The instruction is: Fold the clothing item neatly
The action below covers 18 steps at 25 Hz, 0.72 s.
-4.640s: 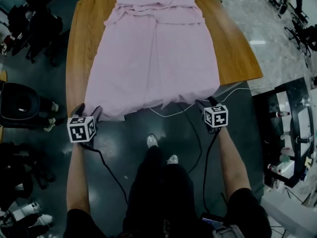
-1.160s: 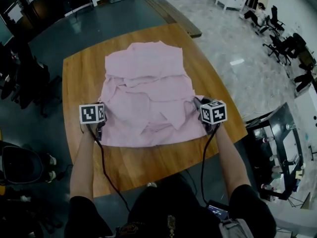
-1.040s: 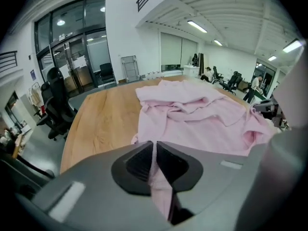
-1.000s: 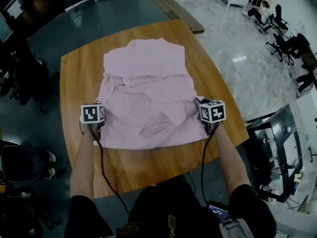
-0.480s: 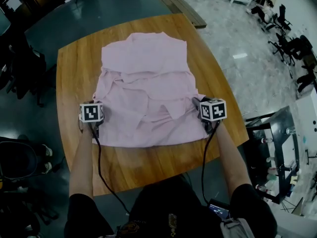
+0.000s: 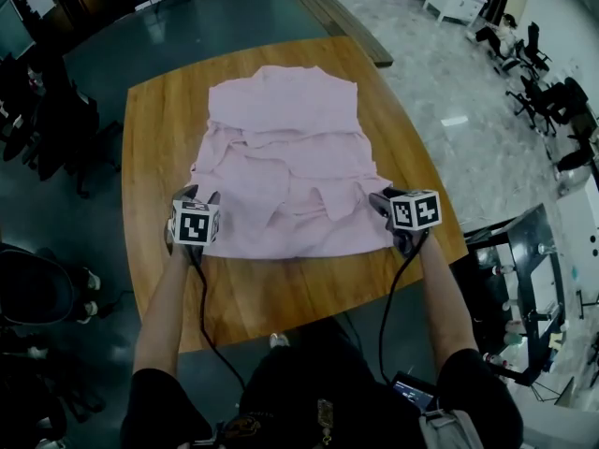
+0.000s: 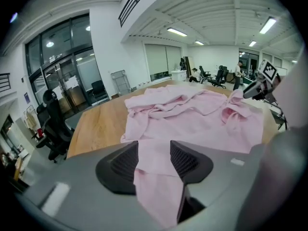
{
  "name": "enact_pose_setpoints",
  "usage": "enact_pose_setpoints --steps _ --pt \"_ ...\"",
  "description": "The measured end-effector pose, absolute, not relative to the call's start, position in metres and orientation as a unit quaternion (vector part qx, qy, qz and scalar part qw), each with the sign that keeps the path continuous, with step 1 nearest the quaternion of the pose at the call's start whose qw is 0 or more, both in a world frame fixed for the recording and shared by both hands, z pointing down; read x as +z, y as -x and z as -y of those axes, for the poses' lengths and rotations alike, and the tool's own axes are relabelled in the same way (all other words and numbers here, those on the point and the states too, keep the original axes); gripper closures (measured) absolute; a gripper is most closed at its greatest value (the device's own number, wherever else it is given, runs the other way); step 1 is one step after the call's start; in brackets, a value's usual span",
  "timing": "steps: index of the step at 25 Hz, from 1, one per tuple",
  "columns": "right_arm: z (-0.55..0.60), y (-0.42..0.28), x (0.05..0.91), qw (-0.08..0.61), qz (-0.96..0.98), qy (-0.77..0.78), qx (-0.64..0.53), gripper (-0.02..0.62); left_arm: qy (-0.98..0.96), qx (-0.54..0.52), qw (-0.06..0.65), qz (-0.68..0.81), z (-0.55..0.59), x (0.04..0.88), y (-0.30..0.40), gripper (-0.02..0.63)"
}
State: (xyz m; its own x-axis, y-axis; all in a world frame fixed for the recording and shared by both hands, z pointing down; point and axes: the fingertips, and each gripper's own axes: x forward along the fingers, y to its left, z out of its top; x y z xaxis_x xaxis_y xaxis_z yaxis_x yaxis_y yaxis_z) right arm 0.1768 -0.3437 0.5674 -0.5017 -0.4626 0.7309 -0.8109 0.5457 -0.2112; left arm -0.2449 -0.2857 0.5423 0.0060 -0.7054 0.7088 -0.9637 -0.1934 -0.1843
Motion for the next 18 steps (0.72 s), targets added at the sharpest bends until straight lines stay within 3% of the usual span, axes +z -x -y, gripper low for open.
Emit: enact_pose_setpoints --steps 7,13,18 --pt "0.311 -0.187 0.554 0.315 0.819 -0.399 0.265 0.420 -0.763 0.370 0.143 0.510 0.260 0.543 0.146 0.387" --pt "0.288 -0.127 0.557 0.321 0.853 -0.336 0.238 0.431 -0.794 0.395 0.133 0.443 0.258 0.562 0.082 0.379" --pt "0.276 -0.078 0.582 0.360 0.862 -0.265 0.240 0.443 -0.778 0.440 0.114 0.434 0.276 0.588 0.073 0.381"
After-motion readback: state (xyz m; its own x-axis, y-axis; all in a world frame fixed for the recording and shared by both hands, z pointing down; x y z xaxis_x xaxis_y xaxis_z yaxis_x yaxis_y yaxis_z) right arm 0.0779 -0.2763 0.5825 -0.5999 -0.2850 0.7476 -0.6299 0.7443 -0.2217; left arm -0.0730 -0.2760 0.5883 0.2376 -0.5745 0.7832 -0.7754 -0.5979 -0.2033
